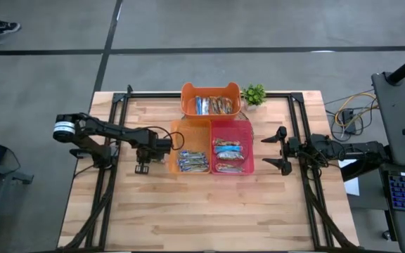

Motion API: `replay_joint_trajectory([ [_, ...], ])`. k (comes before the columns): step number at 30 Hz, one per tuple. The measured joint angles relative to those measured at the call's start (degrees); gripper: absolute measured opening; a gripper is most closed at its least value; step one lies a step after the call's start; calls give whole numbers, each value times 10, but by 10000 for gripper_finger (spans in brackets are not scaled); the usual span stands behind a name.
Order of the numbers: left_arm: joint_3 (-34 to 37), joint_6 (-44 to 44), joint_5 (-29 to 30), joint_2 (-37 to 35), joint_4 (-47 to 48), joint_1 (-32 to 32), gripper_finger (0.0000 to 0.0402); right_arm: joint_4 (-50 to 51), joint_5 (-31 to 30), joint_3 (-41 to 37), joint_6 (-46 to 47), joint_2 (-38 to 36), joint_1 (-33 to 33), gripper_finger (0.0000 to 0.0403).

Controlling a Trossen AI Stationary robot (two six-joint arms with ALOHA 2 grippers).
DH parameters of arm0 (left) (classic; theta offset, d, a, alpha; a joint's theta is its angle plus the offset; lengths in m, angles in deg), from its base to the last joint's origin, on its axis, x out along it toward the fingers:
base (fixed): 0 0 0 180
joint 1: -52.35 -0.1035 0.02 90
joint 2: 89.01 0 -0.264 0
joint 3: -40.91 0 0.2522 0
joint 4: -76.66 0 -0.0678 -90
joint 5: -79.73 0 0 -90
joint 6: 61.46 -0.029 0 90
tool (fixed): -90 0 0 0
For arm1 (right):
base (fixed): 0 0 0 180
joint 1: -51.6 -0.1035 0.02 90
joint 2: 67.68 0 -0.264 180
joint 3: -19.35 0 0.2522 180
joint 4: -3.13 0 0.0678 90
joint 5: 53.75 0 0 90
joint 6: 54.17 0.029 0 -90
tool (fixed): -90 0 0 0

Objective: Pick and place Granola Bars by type
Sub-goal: Put the red granola bar into the pink bin

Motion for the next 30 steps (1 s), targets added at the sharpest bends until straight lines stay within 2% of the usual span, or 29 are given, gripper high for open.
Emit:
replay_joint_trajectory([
  [5,-24,13,-2,-28,20,0,2,0,0,0,0,0,0,359],
  [18,-114,42,-4,-109,143,0,0,0,0,0,0,0,0,359],
  [30,-151,84,-6,-169,211,1,0,0,0,0,1,0,0,359],
])
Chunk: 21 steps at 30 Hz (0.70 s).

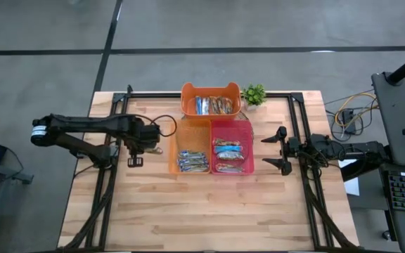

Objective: Pick and place Granola Bars by type
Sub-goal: Put the red granola bar into the pink bin

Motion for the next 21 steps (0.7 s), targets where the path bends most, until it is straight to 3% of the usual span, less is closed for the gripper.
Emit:
replay_joint_trajectory([
  [10,-122,-7,-2,77,2,5,0,0,0,0,0,0,0,359],
  [21,-329,-38,18,262,22,4,0,0,0,0,-1,0,0,359],
])
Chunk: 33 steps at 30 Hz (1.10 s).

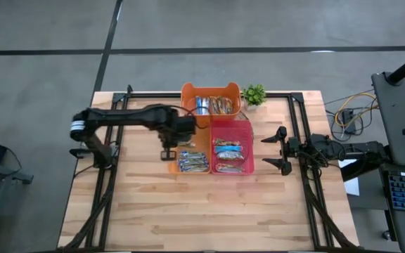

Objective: Pick and place Granola Bars by type
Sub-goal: Put the red granola bar into the pink bin

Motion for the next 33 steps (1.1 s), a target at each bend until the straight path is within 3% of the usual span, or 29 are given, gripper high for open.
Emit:
replay_joint_trajectory([
  [21,-451,-51,1,316,110,-15,0,0,0,0,1,0,0,359],
  [33,-412,-64,28,342,50,-54,0,0,0,0,0,0,0,359],
])
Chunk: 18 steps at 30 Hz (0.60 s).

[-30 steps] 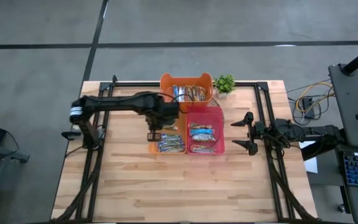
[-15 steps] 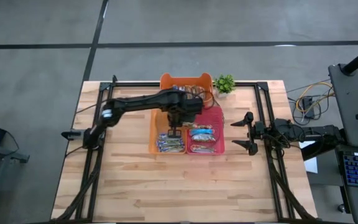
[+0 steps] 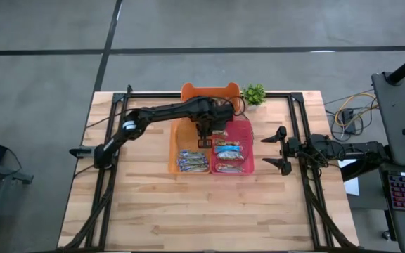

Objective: Pick and place Granola Bars by type
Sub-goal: Put the red granola bar into the pink bin

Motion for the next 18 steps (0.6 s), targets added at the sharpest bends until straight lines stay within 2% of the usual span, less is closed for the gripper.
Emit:
replay_joint_trajectory([
  [18,0,-5,-23,10,-132,-32,0,0,0,0,0,0,0,359],
])
